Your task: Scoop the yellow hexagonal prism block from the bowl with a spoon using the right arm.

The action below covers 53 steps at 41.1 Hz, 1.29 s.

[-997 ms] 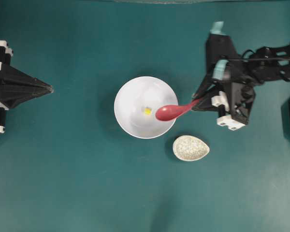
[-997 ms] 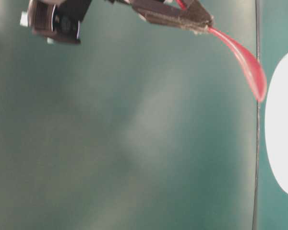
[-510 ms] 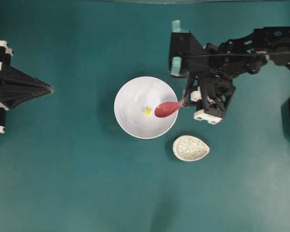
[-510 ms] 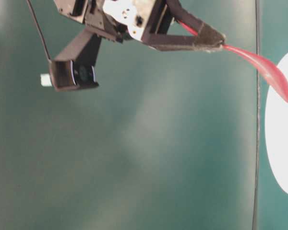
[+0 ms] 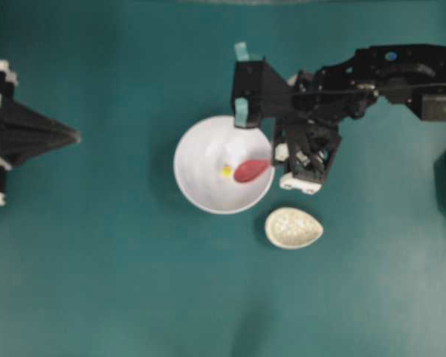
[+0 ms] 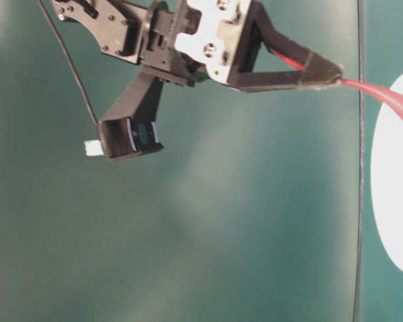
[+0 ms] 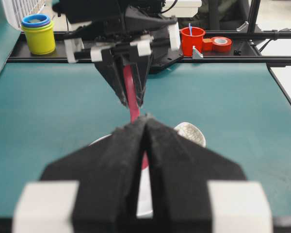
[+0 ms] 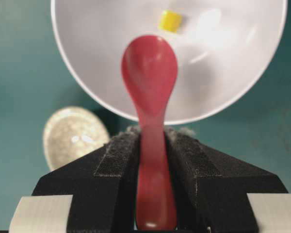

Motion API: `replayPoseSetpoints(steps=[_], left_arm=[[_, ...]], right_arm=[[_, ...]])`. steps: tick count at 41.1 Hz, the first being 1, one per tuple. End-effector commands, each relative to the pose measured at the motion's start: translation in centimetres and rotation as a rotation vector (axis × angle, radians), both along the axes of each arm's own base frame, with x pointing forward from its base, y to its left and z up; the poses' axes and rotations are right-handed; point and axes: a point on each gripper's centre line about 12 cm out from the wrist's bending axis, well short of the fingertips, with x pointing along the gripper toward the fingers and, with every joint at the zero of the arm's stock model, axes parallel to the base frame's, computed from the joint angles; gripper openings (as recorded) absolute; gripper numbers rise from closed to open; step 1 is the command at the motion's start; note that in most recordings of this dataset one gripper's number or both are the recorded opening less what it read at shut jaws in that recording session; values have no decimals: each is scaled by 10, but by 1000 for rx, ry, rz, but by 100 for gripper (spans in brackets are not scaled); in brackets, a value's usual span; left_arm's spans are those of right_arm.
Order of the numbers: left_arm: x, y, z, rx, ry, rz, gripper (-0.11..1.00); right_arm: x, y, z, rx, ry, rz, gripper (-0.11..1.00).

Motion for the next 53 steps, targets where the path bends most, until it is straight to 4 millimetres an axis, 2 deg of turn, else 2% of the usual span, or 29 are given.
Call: replayPoseSetpoints(steps=[1, 29, 53], left_arm=[[3, 0, 10, 1, -26, 1, 2], [2, 0, 11, 1, -31, 0, 2], [2, 0, 11, 0, -32, 1, 2]], right_arm=[[5, 1, 7, -11, -23, 6, 24], [16, -3, -26, -21, 0, -3, 24], [31, -7, -38, -48, -72, -31, 24]])
